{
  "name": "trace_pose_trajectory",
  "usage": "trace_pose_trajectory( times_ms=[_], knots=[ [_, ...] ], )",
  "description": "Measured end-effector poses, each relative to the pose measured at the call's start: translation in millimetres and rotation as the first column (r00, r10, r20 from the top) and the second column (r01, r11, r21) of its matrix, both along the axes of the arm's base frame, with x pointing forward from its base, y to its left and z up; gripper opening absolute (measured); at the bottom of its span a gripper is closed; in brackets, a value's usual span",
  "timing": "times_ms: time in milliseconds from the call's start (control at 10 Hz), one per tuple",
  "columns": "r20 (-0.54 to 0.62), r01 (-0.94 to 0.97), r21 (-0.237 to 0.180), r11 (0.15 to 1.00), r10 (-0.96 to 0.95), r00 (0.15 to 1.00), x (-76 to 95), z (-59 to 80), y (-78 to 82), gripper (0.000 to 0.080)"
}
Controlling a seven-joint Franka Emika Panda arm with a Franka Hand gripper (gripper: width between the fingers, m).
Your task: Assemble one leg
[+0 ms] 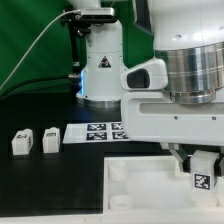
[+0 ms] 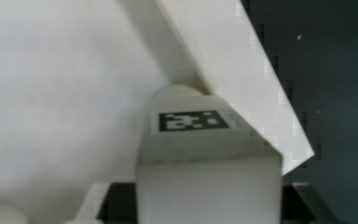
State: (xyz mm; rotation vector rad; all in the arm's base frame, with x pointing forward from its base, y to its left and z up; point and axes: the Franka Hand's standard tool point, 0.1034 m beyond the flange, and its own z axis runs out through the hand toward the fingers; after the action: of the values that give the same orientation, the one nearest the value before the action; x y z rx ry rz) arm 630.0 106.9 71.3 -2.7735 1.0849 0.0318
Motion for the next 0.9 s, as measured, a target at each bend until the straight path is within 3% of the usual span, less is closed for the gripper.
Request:
trace_pose_trajectory(
  times_ms=[300,600,900],
  knots=[
    [-0.073,0.386,0.021,0.922,-0.384,0.920,-0.6,-0.6,-0.3,0.0299],
    [-0.179,0.739,0.034,0.673,-0.724,0.667,-3.1,-1.1,3.4,0.0299],
    [-0.215,0.874,0.009,0.485,-0.853,0.476,-3.6,-0.6,2.7,0.0299]
  ],
)
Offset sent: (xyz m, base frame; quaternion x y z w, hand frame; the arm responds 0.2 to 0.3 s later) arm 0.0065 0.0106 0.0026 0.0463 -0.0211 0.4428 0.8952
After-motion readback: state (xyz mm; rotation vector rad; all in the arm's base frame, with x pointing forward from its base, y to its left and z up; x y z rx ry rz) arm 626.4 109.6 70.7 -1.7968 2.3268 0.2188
